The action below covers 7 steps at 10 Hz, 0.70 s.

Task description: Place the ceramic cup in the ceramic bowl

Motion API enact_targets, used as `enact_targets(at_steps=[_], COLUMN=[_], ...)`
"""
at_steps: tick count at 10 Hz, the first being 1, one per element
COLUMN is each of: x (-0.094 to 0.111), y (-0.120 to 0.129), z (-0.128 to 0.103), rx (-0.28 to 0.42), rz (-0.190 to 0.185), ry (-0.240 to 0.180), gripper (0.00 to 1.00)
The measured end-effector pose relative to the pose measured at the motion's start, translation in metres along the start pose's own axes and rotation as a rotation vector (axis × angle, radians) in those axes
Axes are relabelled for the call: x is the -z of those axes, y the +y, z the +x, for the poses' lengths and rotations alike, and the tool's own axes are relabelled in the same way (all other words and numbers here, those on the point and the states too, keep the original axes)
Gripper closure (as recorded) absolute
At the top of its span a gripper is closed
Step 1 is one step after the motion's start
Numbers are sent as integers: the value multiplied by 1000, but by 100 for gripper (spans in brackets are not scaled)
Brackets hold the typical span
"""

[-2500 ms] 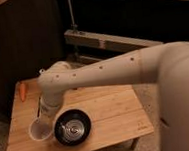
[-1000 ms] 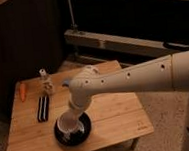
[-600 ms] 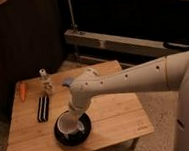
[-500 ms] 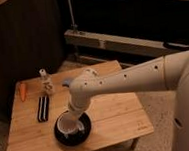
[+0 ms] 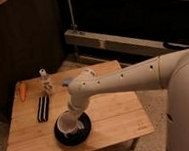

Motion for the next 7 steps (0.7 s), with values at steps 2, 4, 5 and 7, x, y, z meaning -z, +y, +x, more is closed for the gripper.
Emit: enact_targets(at_steps=[2,4,5,7], x=[-3,-2,-3,-3], y=[-2,1,1,-1], z=[-1,-4,-3,-2], rx=[-1,8,8,4], rz=[-2,11,11,12], ry=[2,7,9,9], gripper=[38,38,38,38])
